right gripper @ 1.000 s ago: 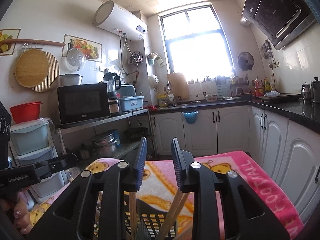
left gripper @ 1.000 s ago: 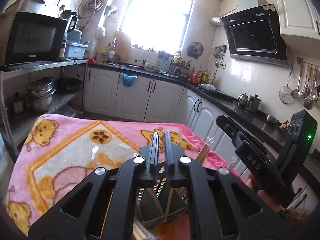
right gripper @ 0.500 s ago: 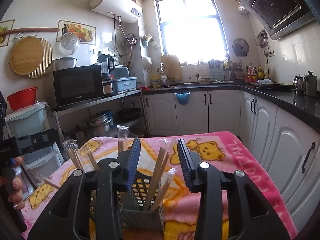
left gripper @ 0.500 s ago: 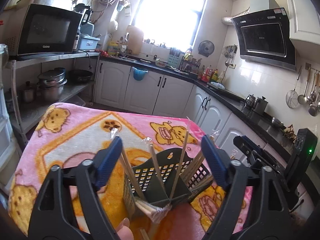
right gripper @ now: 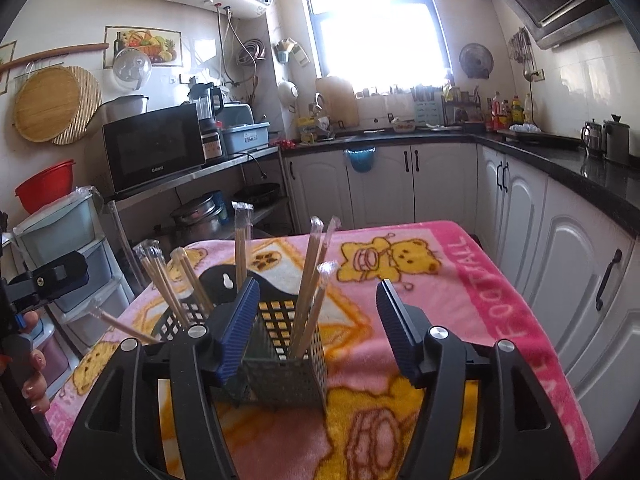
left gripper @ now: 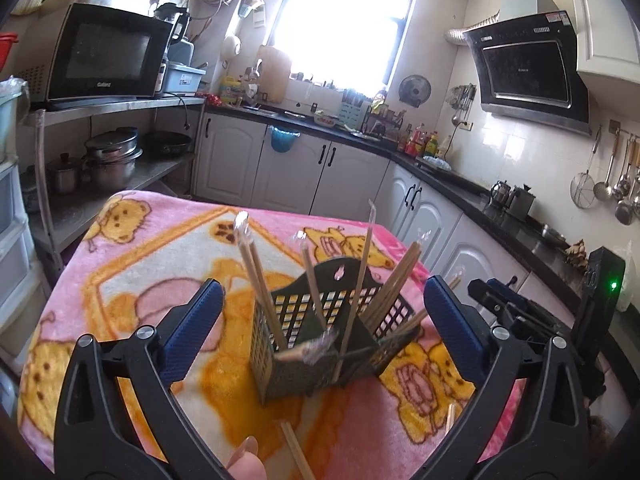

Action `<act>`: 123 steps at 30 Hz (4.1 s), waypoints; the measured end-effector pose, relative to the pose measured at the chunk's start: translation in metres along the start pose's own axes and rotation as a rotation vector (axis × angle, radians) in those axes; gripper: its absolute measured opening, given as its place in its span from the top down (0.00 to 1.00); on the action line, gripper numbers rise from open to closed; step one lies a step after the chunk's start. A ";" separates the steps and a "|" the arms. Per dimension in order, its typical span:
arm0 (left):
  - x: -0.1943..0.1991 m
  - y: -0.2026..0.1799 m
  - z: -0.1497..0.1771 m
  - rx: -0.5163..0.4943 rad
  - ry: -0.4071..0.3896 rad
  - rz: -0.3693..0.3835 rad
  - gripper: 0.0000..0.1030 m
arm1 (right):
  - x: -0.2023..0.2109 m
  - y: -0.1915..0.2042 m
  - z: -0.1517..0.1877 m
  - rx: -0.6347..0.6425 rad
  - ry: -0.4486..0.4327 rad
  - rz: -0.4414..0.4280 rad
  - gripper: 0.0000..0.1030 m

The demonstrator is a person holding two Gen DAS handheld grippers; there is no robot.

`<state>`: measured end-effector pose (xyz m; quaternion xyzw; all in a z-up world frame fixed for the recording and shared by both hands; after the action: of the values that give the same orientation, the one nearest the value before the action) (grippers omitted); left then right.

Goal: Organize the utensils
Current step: 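Withdraw both open grippers from the basket toward the last loose chopsticks, then close the left gripper on a chopstick while the right gripper grasps another, then lift both held chopsticks and lower them upright into the green basket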

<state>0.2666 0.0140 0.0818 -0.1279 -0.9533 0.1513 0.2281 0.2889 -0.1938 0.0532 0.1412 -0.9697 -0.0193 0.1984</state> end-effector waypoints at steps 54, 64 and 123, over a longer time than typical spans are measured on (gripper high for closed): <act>-0.033 0.017 0.152 0.083 0.340 0.014 0.17 | 0.051 -0.021 0.135 -0.069 0.299 -0.014 0.35; -0.065 0.024 0.174 0.124 0.466 -0.002 0.31 | 0.033 -0.054 0.166 -0.147 0.418 0.038 0.35; -0.025 -0.048 0.087 -0.002 0.239 0.015 0.93 | 0.047 -0.044 0.074 -0.056 0.198 -0.028 0.93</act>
<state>0.2388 -0.0581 0.0141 -0.1525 -0.9184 0.1357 0.3388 0.2306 -0.2507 -0.0010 0.1506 -0.9423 -0.0352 0.2970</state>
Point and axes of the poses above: each gripper's, at about its wrist camera, not at the fingertips, and x roughly against the way its jaws point, y to its left, z to its underside, the point moved 7 cm from there along -x, roughly the way its jaws point, and after that the axes turned 5 degrees about x, right-handed, at the moved point
